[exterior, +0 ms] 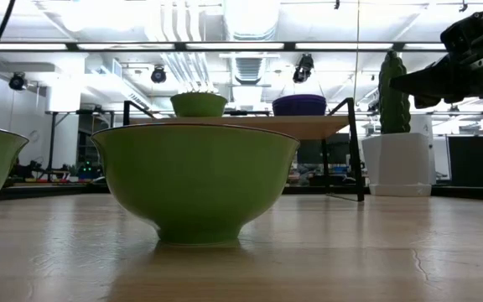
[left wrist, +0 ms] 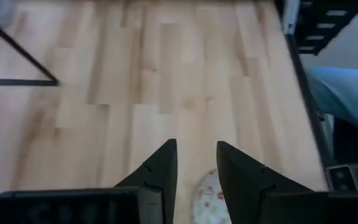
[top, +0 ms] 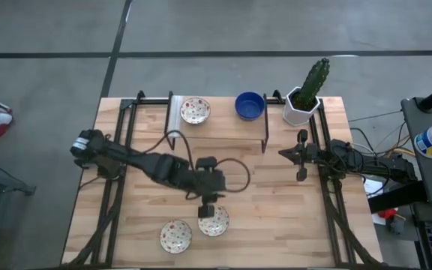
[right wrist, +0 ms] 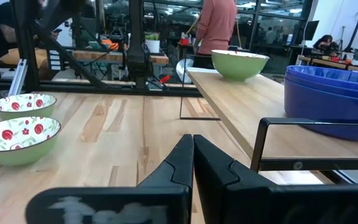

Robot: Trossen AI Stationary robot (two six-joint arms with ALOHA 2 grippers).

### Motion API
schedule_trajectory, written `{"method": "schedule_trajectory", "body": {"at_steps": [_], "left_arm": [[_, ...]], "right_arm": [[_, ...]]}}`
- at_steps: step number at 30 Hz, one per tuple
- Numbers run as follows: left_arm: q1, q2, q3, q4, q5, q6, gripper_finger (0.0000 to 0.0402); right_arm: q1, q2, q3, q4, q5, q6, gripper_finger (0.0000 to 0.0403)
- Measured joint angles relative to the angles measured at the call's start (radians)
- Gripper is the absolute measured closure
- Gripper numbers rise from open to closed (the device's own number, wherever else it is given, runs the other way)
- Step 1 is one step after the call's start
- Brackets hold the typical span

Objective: Pick & Place Mini bowls
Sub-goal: Stack the top white bowl on top of the white bowl on the shelf

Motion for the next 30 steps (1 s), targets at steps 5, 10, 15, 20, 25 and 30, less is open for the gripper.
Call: {"method": "schedule_trajectory", "body": {"at_steps": [5, 10, 15, 20, 25, 30], "left_arm": [[-0.050, 0.000, -0.106, 0.117, 0.000, -0.029, 0.0296], [-0.091, 0.000, -0.223, 0.252, 0.000, -0.093, 0.0296], [-0.130, 0.000, -0.297, 0.280, -0.022, -0.150, 0.0296], [-0.193, 0.000, -0.353, 0.338, -0.042, -0.185, 0.0296], [-0.257, 0.004, -0.365, 0.404, -0.117, -0.217, 0.0296], [-0.300, 0.030, -0.363, 0.404, -0.185, -0.208, 0.0296]], "right_arm": [[0.000, 0.000, 0.000, 0.000, 0.000, 0.000, 0.0394], [0.000, 0.000, 0.000, 0.000, 0.000, -0.001, 0.0394], [0.000, 0.000, 0.000, 0.000, 0.000, -0.001, 0.0394], [0.000, 0.000, 0.000, 0.000, 0.000, -0.001, 0.0394], [0.000, 0.000, 0.000, 0.000, 0.000, -0.001, 0.0394], [0.000, 0.000, 0.000, 0.000, 0.000, 0.000, 0.0394]]}}
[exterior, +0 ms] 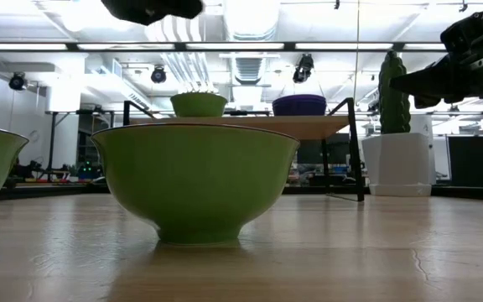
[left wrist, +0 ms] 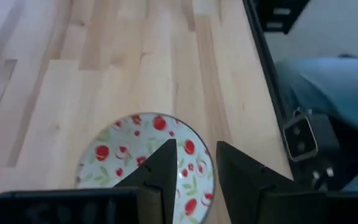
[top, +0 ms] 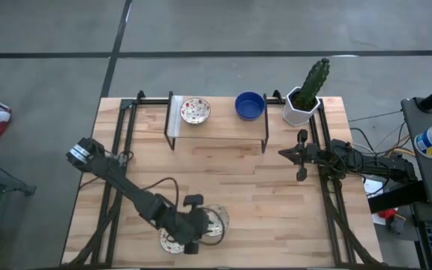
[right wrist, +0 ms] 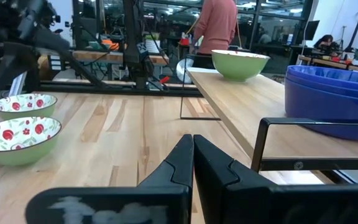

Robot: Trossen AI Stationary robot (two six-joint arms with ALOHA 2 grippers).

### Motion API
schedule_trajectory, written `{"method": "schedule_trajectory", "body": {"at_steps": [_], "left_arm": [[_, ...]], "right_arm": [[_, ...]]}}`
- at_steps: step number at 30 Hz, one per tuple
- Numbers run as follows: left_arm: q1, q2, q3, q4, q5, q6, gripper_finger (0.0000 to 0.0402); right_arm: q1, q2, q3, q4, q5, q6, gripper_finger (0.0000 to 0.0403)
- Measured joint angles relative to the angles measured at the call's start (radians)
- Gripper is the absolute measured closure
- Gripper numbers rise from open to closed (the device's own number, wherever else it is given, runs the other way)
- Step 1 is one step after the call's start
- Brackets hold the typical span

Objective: Pick & Place Mini bowls
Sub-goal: Stack the top white bowl on top of the white bowl on the shelf

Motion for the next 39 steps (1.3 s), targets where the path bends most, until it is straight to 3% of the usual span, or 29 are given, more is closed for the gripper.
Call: {"method": "schedule_trajectory", "body": {"at_steps": [6, 23, 39], "left_arm": [[-0.025, 0.069, -0.001, -0.002, -0.002, 0.053, 0.0296], [-0.066, 0.154, -0.001, 0.013, 0.002, -0.027, 0.0296], [-0.064, 0.168, -0.001, -0.027, -0.060, 0.045, 0.0296]], "right_arm": [[0.000, 0.000, 0.000, 0.000, 0.000, 0.002, 0.0394], [0.000, 0.000, 0.000, 0.000, 0.000, 0.000, 0.0394], [0.000, 0.000, 0.000, 0.000, 0.000, 0.002, 0.0394]]}}
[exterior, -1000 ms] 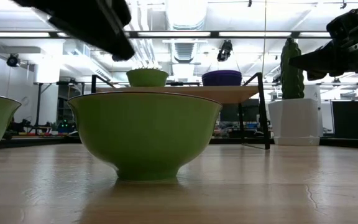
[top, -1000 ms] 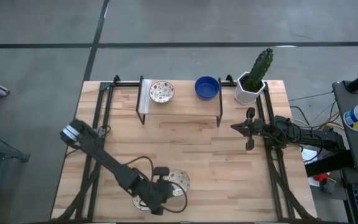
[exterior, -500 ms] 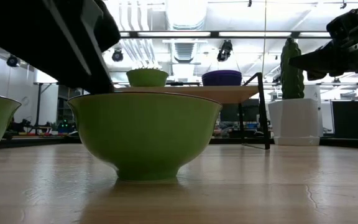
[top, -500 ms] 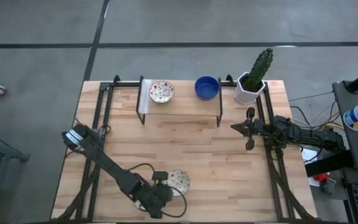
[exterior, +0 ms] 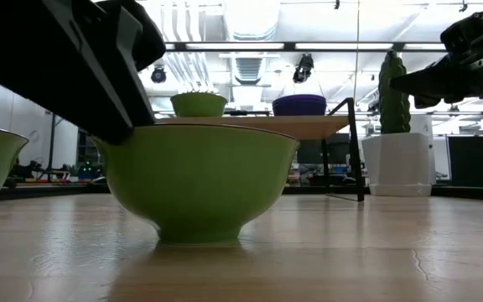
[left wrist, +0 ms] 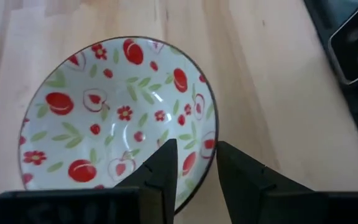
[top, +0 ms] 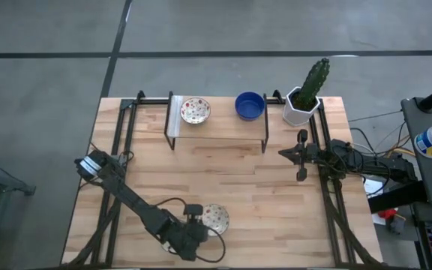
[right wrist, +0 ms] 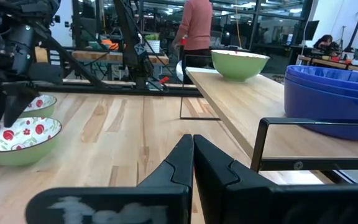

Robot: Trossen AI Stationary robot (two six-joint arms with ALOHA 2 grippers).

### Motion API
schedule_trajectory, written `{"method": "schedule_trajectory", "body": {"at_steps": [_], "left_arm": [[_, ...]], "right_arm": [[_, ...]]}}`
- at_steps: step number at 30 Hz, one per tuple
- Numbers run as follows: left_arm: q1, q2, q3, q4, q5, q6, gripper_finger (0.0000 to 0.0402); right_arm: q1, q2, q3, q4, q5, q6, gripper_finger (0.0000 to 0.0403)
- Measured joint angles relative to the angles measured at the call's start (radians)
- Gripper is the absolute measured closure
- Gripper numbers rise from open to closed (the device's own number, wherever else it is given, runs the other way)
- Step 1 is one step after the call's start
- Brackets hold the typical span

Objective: Pick & Place Mini bowls
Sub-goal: Stack the top white bowl on top of the white bowl on the shelf

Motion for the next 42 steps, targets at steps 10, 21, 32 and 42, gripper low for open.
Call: {"method": "schedule_trajectory", "body": {"at_steps": [10, 21, 32, 42], "left_arm": [[0.013, 0.000, 0.000, -0.038, -0.017, 0.009, 0.0296], [0.024, 0.000, 0.001, -0.014, -0.007, 0.045, 0.0296], [0.024, 0.000, 0.002, -0.018, 0.048, 0.124, 0.0296], [0.034, 0.000, 0.000, -0.071, -0.001, 0.235, 0.0296]], "right_arm": [[0.000, 0.000, 0.000, 0.000, 0.000, 0.000, 0.0394], [0.000, 0.000, 0.000, 0.000, 0.000, -0.002, 0.0394], [0.000, 0.000, 0.000, 0.000, 0.000, 0.000, 0.0394], [0.000, 0.000, 0.000, 0.000, 0.000, -0.001, 0.0394]]}}
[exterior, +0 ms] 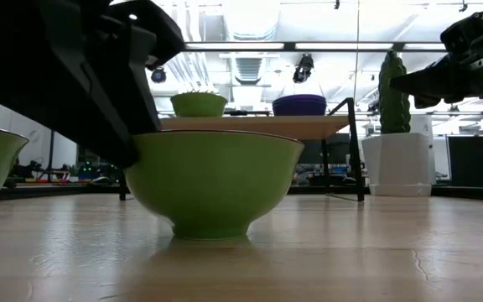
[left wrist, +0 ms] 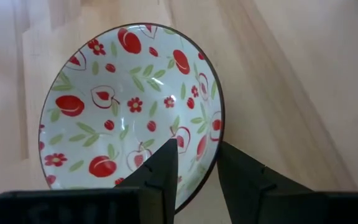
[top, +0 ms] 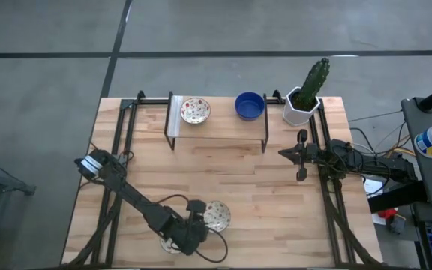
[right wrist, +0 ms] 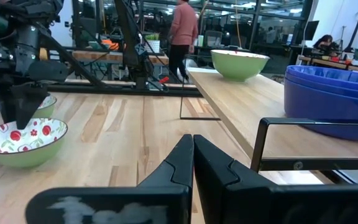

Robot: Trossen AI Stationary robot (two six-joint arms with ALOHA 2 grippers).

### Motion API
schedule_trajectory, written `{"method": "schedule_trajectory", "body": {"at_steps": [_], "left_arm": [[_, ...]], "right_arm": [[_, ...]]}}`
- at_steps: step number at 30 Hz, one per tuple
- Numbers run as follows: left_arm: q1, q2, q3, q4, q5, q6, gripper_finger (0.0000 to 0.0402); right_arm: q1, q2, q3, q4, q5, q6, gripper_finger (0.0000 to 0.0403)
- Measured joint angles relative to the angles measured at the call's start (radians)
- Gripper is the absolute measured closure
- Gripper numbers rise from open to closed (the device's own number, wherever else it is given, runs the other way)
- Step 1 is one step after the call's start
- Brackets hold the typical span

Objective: Pick & Place Mini bowls
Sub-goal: Stack the top white bowl on top of the white bowl on the shelf

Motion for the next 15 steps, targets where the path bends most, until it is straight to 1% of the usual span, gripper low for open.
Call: {"method": "schedule_trajectory", "body": {"at_steps": [15], "left_arm": [[0.014, 0.000, 0.000, -0.006, 0.033, 0.032, 0.0296]], "right_arm": [[0.000, 0.000, 0.000, 0.000, 0.000, -0.001, 0.0394]]}}
